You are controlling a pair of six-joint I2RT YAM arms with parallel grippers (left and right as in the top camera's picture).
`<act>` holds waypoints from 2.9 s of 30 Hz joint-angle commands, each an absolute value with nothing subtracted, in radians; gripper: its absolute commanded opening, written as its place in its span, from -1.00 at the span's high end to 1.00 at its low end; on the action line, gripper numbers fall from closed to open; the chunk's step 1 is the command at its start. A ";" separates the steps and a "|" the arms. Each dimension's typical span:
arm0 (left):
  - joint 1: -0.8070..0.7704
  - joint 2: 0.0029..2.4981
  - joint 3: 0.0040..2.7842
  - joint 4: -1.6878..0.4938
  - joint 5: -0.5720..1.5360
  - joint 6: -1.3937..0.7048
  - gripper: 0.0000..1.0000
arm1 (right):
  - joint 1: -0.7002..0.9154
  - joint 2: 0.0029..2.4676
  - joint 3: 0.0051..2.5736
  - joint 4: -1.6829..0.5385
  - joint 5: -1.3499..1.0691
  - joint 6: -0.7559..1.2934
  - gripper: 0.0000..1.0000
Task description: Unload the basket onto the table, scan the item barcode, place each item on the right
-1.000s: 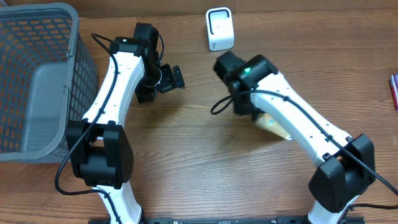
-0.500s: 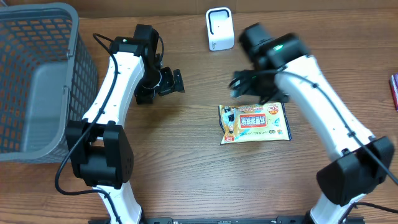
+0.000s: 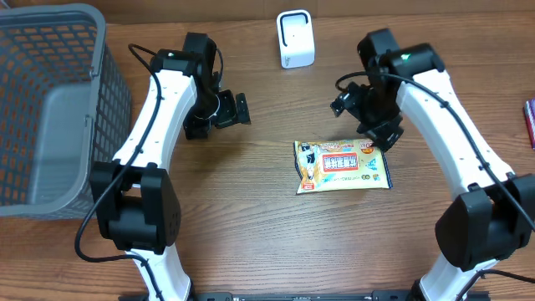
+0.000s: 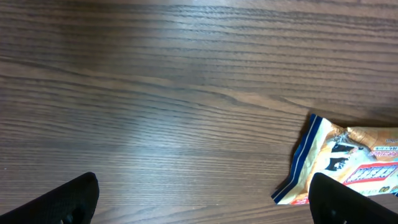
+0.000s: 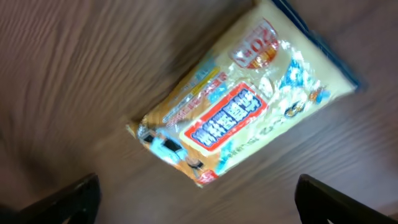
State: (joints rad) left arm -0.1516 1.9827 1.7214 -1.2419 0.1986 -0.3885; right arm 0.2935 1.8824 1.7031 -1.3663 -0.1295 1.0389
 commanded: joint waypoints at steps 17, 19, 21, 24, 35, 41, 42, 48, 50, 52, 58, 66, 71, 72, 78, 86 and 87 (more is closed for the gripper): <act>-0.160 1.986 1.736 -1.234 0.207 -0.373 -1.00 | 0.344 1.876 1.216 -0.892 -0.098 1.520 -1.00; -0.160 1.986 1.736 -1.234 0.207 -0.373 -1.00 | 0.344 1.876 1.190 -0.861 -0.097 1.520 -0.96; -0.160 1.986 1.736 -1.233 0.207 -0.373 -1.00 | 0.344 1.876 1.172 -0.841 -0.086 1.519 -0.85; -0.160 1.986 1.736 -1.234 0.207 -0.373 -1.00 | 0.344 1.876 1.164 -0.838 -0.052 1.518 -0.43; -0.160 1.986 1.736 -1.226 0.207 -0.374 -0.99 | 0.344 1.876 1.203 -0.743 -0.094 1.163 0.93; -0.160 1.986 1.736 -1.215 0.207 -0.392 -1.00 | 0.342 1.876 1.326 -0.823 -0.107 0.886 0.93; -0.160 1.986 1.736 -1.215 0.205 -0.392 -1.00 | 0.342 1.876 1.353 -0.831 -0.111 0.808 0.93; -0.160 1.986 1.736 -1.215 0.174 -0.389 -0.99 | 0.340 1.876 1.547 -0.936 -0.153 0.505 0.93; -0.160 1.986 1.736 -1.214 0.173 -0.389 -0.99 | 0.340 1.876 1.603 -0.937 -0.151 0.410 0.93; -0.160 1.986 1.736 -1.213 0.174 -0.389 -1.00 | 0.340 1.876 1.644 -0.913 -0.151 0.318 0.93; -0.160 1.986 1.736 -1.201 0.173 -0.389 -1.00 | 0.340 1.876 1.686 -0.759 -0.138 0.088 0.93; -0.160 1.986 1.736 -1.200 0.173 -0.389 -1.00 | 0.332 1.945 1.747 -0.598 -0.091 0.044 0.93; -0.160 1.986 1.736 -1.200 0.173 -0.389 -1.00 | 0.332 2.079 1.967 -0.630 -0.091 0.043 0.92; -0.160 1.986 1.736 -1.200 0.173 -0.389 -0.99 | 0.332 2.108 2.009 -0.628 -0.091 0.043 0.93; -0.160 1.986 1.736 -1.200 0.173 -0.389 -0.99 | 0.332 2.235 2.127 -0.536 -0.088 0.044 0.93; -0.160 1.986 1.736 -1.200 0.173 -0.389 -0.99 | 0.367 2.352 2.127 -0.437 -0.072 -0.020 0.93; -0.160 1.986 1.736 -1.200 0.173 -0.389 -1.00 | 0.374 2.358 2.127 -0.434 -0.050 -0.055 0.93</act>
State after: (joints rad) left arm -0.1577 1.9827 1.7214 -1.2007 0.1825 -0.3893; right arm 0.3481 2.3375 2.0945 -0.4549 -0.0952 0.0246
